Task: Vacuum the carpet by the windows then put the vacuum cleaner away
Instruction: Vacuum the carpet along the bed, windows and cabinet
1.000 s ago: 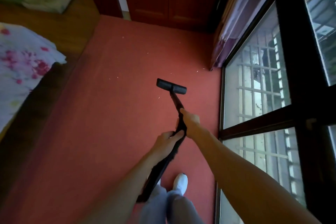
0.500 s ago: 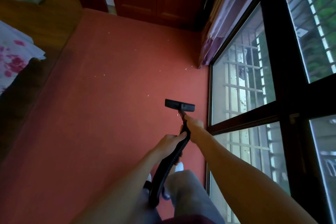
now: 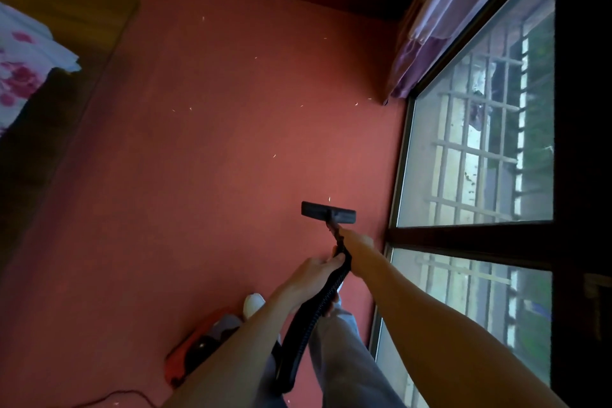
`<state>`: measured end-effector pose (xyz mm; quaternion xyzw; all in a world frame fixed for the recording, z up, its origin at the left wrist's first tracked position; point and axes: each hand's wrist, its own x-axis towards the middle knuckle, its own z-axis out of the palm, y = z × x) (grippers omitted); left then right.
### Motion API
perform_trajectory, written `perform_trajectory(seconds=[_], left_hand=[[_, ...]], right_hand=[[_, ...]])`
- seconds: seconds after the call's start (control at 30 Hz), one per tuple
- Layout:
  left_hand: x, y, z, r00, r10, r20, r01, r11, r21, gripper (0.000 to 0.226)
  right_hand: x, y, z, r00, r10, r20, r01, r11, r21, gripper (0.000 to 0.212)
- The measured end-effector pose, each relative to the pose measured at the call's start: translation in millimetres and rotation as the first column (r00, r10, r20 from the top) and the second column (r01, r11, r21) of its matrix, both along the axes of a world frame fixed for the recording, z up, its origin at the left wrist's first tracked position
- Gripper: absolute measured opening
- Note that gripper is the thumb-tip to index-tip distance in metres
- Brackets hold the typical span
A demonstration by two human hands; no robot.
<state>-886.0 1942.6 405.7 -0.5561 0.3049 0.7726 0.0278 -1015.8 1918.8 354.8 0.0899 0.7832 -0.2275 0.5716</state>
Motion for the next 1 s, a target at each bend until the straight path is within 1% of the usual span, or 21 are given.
perform_trajectory(seconds=[0.17,0.27,0.37,0.43,0.5,0.53,0.63,0.77,0.87,0.93,1.0], left_hand=[[-17.1,-13.1,-30.4,0.997,-0.005,0.079,0.007,1.0,-0.027,0.048],[-17.1,-16.0,-59.7,0.993,-0.01,0.117,0.007,1.0,0.027,0.058],[-15.7,-16.4,-90.9,0.988,-0.032,0.151,0.018,0.995,0.093,0.062],[-12.8,-16.5,-114.8,0.981,-0.04,0.191,0.02,0.994,0.105,0.054],[-8.0,-18.3,-128.0,0.976,-0.032,0.216,0.012,0.995,0.095,0.039],[-6.0,-19.7,-133.4,0.975,-0.035,0.221,0.011,0.994,0.108,0.037],[-1.7,-22.7,-138.7,0.98,-0.013,0.197,-0.015,0.99,0.141,0.037],[2.5,-36.0,-132.3,0.983,0.154,0.097,-0.172,0.963,0.21,0.059],[13.7,-45.6,-121.0,0.979,0.201,0.044,-0.206,0.952,0.227,0.06],[21.8,-49.1,-115.4,0.983,0.182,0.028,-0.183,0.952,0.244,0.06],[30.1,-47.4,-108.0,0.993,0.113,0.024,-0.116,0.96,0.254,0.058]], right_hand=[[-9.1,-13.2,-40.7,1.0,0.023,-0.02,-0.023,0.999,0.026,0.02],[-6.3,-15.9,-70.5,0.998,0.057,-0.038,-0.055,0.997,0.053,0.021],[-0.6,-13.3,-101.5,0.992,0.118,-0.046,-0.113,0.987,0.115,0.019],[4.4,-9.4,-122.0,0.99,0.138,-0.014,-0.135,0.981,0.139,0.02],[9.1,-7.9,-132.7,0.988,0.155,-0.008,-0.152,0.976,0.156,0.018],[11.9,-8.5,-135.3,0.986,0.168,-0.009,-0.165,0.974,0.157,0.02],[15.6,-18.8,-142.9,0.982,0.186,-0.035,-0.18,0.974,0.14,0.022],[17.5,-47.8,-144.5,0.984,0.162,-0.07,-0.155,0.983,0.094,0.02],[20.4,-58.4,-137.4,0.973,0.181,-0.143,-0.172,0.982,0.077,0.019],[24.0,-55.8,-134.0,0.973,0.183,-0.141,-0.172,0.981,0.091,0.018],[30.6,-47.7,-127.7,0.967,0.222,-0.122,-0.208,0.971,0.12,0.017]])
